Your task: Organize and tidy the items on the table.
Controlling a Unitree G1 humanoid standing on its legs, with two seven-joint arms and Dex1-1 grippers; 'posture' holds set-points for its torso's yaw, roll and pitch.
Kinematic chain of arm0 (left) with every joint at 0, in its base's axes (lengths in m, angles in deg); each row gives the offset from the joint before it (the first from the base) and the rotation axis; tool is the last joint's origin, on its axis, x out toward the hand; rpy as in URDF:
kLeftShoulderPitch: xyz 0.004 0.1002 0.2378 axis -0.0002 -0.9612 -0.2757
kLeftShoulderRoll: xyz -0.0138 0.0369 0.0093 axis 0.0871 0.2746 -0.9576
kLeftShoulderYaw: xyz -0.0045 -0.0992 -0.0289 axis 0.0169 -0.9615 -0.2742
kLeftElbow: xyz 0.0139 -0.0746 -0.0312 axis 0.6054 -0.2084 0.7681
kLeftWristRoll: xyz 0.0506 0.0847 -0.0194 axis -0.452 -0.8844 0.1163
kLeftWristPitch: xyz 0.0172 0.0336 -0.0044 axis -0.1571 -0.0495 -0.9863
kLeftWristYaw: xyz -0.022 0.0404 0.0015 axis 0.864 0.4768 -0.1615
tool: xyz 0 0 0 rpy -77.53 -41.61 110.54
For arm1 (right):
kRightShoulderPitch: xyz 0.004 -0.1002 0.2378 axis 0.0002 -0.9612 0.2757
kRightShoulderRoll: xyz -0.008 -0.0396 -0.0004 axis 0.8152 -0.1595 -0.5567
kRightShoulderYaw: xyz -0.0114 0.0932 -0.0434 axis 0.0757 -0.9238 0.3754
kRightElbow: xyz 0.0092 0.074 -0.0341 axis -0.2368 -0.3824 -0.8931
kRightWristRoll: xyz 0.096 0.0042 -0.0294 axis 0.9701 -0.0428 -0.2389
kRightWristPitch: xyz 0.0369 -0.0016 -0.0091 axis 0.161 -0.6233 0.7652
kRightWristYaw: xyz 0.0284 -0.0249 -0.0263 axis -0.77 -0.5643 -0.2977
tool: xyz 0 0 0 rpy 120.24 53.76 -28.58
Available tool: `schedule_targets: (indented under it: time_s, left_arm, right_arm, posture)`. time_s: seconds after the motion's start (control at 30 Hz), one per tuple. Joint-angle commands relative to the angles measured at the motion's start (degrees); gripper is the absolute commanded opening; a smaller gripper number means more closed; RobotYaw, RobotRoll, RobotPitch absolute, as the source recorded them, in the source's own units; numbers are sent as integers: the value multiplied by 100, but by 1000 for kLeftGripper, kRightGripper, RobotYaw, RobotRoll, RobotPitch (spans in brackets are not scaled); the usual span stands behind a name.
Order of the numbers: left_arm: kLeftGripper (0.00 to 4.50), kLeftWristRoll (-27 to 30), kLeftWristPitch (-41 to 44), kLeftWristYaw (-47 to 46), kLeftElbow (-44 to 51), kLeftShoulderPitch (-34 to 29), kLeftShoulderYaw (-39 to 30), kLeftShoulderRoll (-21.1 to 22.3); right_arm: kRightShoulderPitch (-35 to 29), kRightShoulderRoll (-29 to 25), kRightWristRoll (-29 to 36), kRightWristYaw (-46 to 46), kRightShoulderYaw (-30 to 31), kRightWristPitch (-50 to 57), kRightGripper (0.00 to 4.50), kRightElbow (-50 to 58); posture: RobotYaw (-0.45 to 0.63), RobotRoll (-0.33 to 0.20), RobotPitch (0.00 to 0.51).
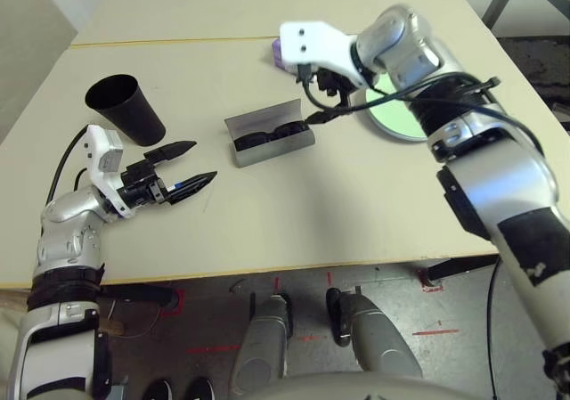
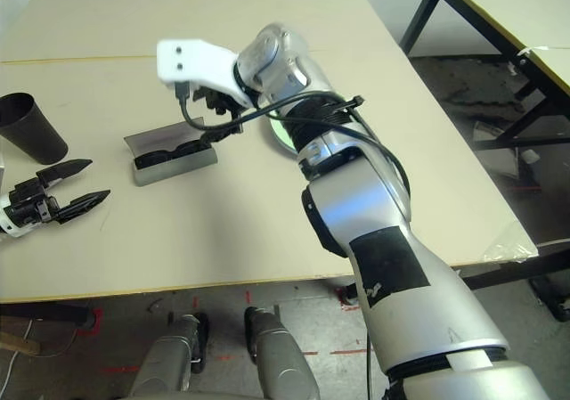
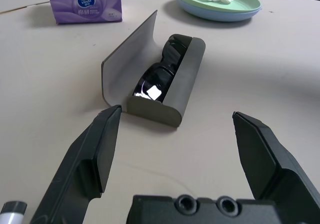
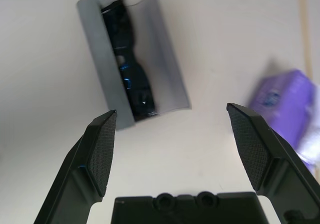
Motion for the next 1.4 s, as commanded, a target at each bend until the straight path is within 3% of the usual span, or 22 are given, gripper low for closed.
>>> schedule_targets:
  time_s: [0.03, 0.13, 0.3, 0.4, 0.5, 0.6, 0.67, 0.9, 1.0, 1.23, 1.4]
  left_arm:
    - [4500, -20, -12, 65, 13, -120, -23, 49]
    - [4500, 6, 20, 55, 83, -193, -65, 68]
    - [4500, 18, 87, 48, 146, -258, -93, 104]
    - [4500, 5, 118, 59, 105, -206, -88, 136]
    - [4500, -24, 138, 78, 33, -126, -54, 164]
    - [4500, -63, 158, 74, -50, -13, -15, 179]
    - [4500, -88, 161, 63, -106, 59, -2, 187]
    - [4500, -131, 169, 60, -131, 88, -7, 213]
    - [4500, -119, 185, 83, -114, 59, -47, 285]
    - [4500, -145, 247, -120, -59, -31, -130, 386]
    - [4500, -577, 202, -851, -235, 166, 50, 339]
  right_arm:
    - [-653, -464, 456, 296, -353, 1011, 4468, 1311]
    - [-1426, -942, 881, 289, -761, 1876, 4468, 2568]
    - [-3078, -1451, 2066, -50, -2013, 3155, 4468, 4544]
    - [-4050, -1639, 2611, -286, -2609, 3172, 4468, 5200]
    - [-4933, -1942, 2976, -280, -2760, 3254, 4468, 5845]
    - [-5749, -2196, 3772, 140, -3045, 3271, 4468, 6211]
    - [-6125, -2274, 3882, 247, -3118, 2701, 4468, 6128]
    - [-6764, -2304, 4117, 406, -3135, 1456, 4468, 5354]
    - [-6698, -1997, 4731, 736, -3344, 1217, 4468, 4782]
    - [-6544, -2215, 4366, 816, -3168, 320, 4468, 3726]
    - [-6469, -2226, 4346, 688, -3093, 169, 4468, 3520]
  posture:
    - [-18, 0, 209]
    - [-15, 0, 213]
    - [-24, 0, 221]
    - [-46, 0, 223]
    - [-60, 0, 221]
    - [-72, 0, 217]
    - [-80, 0, 211]
    - [-70, 0, 200]
    - [-57, 0, 198]
    - [-43, 0, 198]
    - [-49, 0, 199]
